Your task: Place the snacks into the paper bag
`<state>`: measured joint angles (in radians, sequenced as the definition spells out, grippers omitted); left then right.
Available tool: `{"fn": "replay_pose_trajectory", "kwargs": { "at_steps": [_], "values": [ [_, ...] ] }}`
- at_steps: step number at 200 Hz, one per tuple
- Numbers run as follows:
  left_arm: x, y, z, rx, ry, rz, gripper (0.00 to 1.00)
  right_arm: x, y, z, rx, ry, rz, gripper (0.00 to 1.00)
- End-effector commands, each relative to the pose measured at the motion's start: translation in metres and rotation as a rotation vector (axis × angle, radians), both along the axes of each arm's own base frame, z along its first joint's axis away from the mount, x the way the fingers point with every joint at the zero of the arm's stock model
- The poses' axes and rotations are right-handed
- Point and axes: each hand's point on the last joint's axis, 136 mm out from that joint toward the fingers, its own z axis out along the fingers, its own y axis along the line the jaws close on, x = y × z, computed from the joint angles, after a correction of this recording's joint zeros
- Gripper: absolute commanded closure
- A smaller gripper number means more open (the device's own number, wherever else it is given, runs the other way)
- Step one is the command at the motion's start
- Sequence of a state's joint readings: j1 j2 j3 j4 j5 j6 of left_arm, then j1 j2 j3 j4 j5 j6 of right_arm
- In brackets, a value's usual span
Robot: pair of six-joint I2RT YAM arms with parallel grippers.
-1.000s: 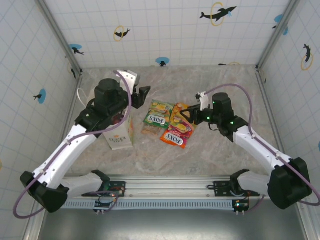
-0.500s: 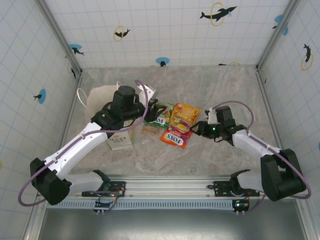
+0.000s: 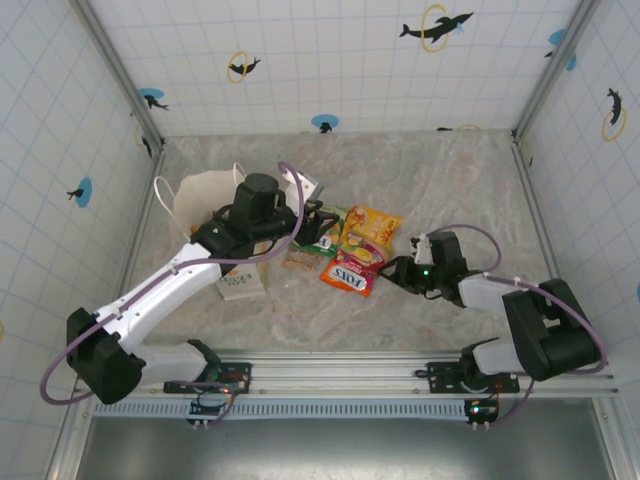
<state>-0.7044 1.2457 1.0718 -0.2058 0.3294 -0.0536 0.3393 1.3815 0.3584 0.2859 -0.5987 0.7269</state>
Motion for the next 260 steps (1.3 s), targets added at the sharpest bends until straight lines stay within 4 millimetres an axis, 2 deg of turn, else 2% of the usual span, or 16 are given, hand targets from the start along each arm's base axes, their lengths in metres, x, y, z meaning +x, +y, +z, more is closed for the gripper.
{"fn": "replay_pose_trajectory", "kwargs": {
  "at_steps": [1, 67, 149, 189, 216, 260],
  "values": [
    [-0.002, -0.007, 0.003, -0.017, -0.004, -0.017, 0.42, 0.013, 0.006, 0.008, 0.044, -0.073, -0.008, 0.44],
    [0.001, -0.011, 0.009, -0.028, -0.017, -0.016, 0.42, 0.027, 0.01, 0.001, 0.086, -0.11, -0.054, 0.46],
    [0.003, -0.012, 0.013, -0.034, -0.026, -0.011, 0.43, 0.028, 0.022, -0.005, 0.139, -0.128, -0.047, 0.51],
    [0.004, -0.012, 0.013, -0.032, -0.026, -0.004, 0.43, 0.03, 0.025, -0.005, 0.167, -0.144, -0.047, 0.58],
    [0.005, -0.012, 0.013, -0.027, -0.024, 0.001, 0.43, 0.028, 0.025, -0.001, 0.186, -0.16, -0.044, 0.67],
    [0.005, -0.009, 0.013, -0.02, -0.026, 0.009, 0.43, 0.022, 0.02, 0.016, 0.184, -0.232, -0.026, 0.8]
  ]
}}
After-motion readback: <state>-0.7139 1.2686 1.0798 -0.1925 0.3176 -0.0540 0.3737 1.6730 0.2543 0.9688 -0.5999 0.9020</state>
